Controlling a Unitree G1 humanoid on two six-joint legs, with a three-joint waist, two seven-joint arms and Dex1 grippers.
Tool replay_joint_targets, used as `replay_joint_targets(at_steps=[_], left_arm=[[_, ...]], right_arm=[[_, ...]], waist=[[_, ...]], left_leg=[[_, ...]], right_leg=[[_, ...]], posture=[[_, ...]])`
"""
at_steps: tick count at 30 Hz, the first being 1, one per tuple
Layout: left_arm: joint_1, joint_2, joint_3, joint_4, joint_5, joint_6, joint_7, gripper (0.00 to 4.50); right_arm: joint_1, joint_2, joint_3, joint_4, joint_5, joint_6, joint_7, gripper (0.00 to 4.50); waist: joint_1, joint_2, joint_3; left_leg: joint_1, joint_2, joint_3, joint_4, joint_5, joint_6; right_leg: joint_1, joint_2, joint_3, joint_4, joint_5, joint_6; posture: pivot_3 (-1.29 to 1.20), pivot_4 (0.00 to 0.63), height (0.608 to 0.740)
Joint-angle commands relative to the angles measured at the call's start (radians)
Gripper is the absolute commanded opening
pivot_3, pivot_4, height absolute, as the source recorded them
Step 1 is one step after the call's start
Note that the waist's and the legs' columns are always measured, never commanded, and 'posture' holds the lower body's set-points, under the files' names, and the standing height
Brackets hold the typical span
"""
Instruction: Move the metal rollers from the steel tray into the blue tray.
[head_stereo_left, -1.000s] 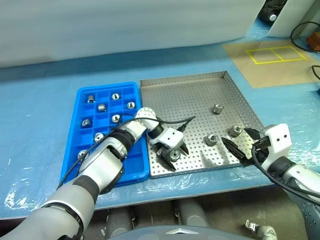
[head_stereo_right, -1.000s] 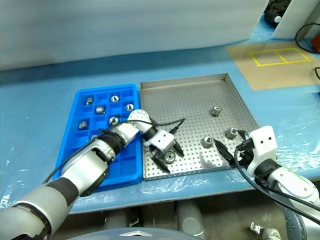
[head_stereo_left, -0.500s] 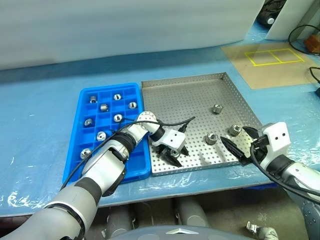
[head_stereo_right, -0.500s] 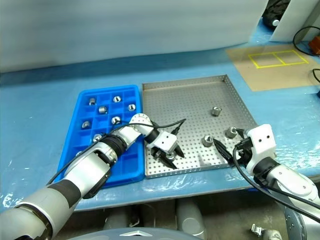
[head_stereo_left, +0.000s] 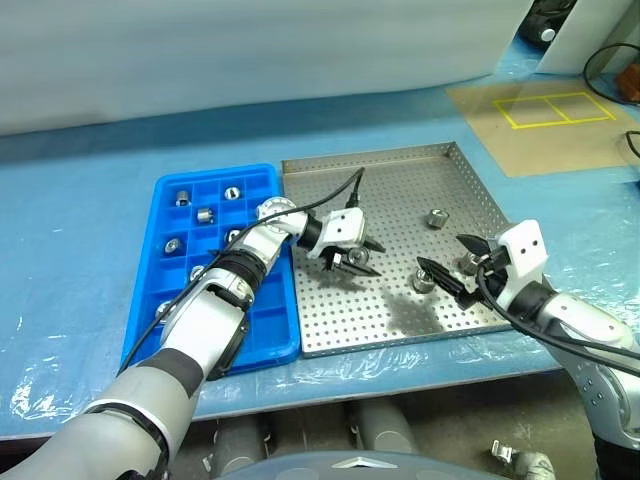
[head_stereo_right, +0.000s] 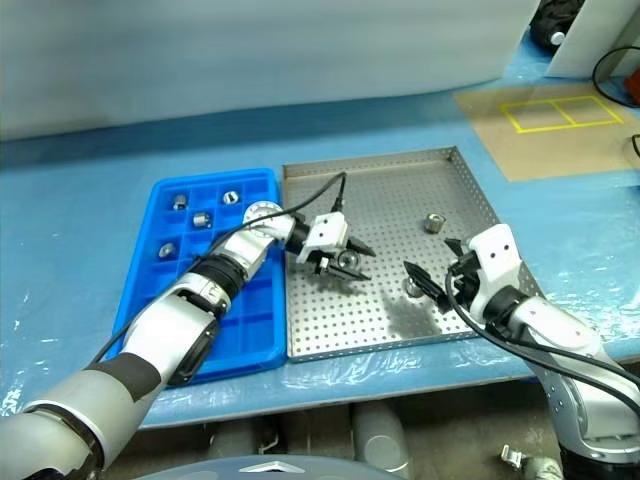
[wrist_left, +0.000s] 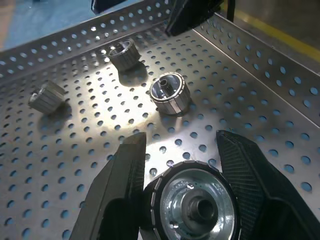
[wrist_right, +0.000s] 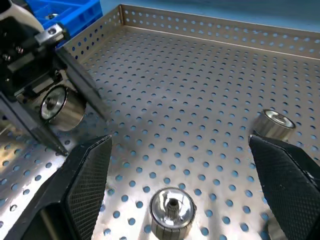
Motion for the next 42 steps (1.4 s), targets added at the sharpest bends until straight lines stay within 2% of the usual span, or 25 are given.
replay_joint_targets(at_steps=[1,6,11,15,18,24,32,37,42], left_arm=[[-0.013,0.037,0.039,-0.085,-0.025,0.018,0.02,1.91],[0.046,0.155,0.057,-0.237,-0.031,0.074,0.009,1.91],[0.2,0.319,0.081,-0.581,-0.11,0.257,-0.052,1.91],[0.299,0.46,0.176,-0.823,-0.181,0.427,0.003,1.91],[0.342,0.513,0.22,-0.912,-0.21,0.516,0.056,1.91],[0.584,0.638,0.317,-1.129,-0.276,0.663,0.11,1.91],[0.874,0.679,0.347,-1.331,-0.312,0.722,0.195,1.91],[0.955,0.677,0.356,-1.371,-0.325,0.749,0.243,1.91],[0.983,0.665,0.346,-1.349,-0.313,0.737,0.287,1.91]], right_arm=[[-0.071,-0.018,0.026,0.041,-0.006,-0.042,0.029,4.5],[-0.197,-0.035,0.084,0.159,-0.016,-0.084,0.09,4.5],[-0.312,-0.021,0.165,0.256,-0.019,-0.116,0.164,4.5],[-0.423,0.027,0.267,0.353,-0.037,-0.158,0.231,4.5],[-0.47,0.05,0.308,0.422,-0.061,-0.195,0.267,4.5],[-0.591,0.124,0.424,0.556,-0.097,-0.261,0.39,4.5],[-0.656,0.153,0.546,0.598,-0.089,-0.242,0.6,4.5],[-0.678,0.147,0.593,0.615,-0.089,-0.228,0.709,4.5],[-0.691,0.149,0.611,0.632,-0.109,-0.238,0.753,4.5]], waist=[[0.006,0.0,0.0],[0.03,0.0,0.0],[0.074,0.001,0.001],[0.121,0.001,0.001],[0.159,0.001,0.001],[0.187,0.001,0.001],[0.234,0.0,0.001],[0.253,0.0,0.001],[0.265,0.0,0.001]], left_leg=[[0.0,0.0,0.0,0.0,0.0,0.0],[0.002,0.001,0.001,0.002,0.0,-0.001],[0.003,0.004,0.001,0.0,0.001,-0.002],[0.002,0.006,0.002,-0.003,0.003,-0.005],[0.003,0.006,0.002,-0.003,0.005,-0.008],[0.005,0.006,0.003,-0.005,0.004,-0.014],[0.005,0.008,0.001,-0.012,0.009,-0.022],[0.006,0.008,0.001,-0.012,0.01,-0.023],[0.008,0.008,0.001,-0.013,0.011,-0.025]], right_leg=[[0.0,0.0,0.0,0.0,0.0,0.0],[0.001,0.0,0.001,0.003,0.0,-0.001],[0.0,0.002,0.001,0.003,0.0,-0.001],[-0.004,0.003,0.0,0.006,0.0,-0.002],[-0.005,0.003,0.0,0.011,-0.002,-0.004],[-0.006,0.003,0.001,0.013,-0.002,-0.005],[-0.009,0.004,-0.001,0.015,-0.004,-0.007],[-0.008,0.004,-0.001,0.016,-0.004,-0.007],[-0.008,0.004,-0.001,0.017,-0.004,-0.007]], posture=[[-0.42,0.15,0.74],[-0.33,0.15,0.74],[-0.22,0.15,0.74],[-0.13,0.15,0.74],[-0.06,0.15,0.74],[0.07,0.15,0.74],[0.18,0.15,0.74],[0.22,0.15,0.74],[0.23,0.15,0.74]])
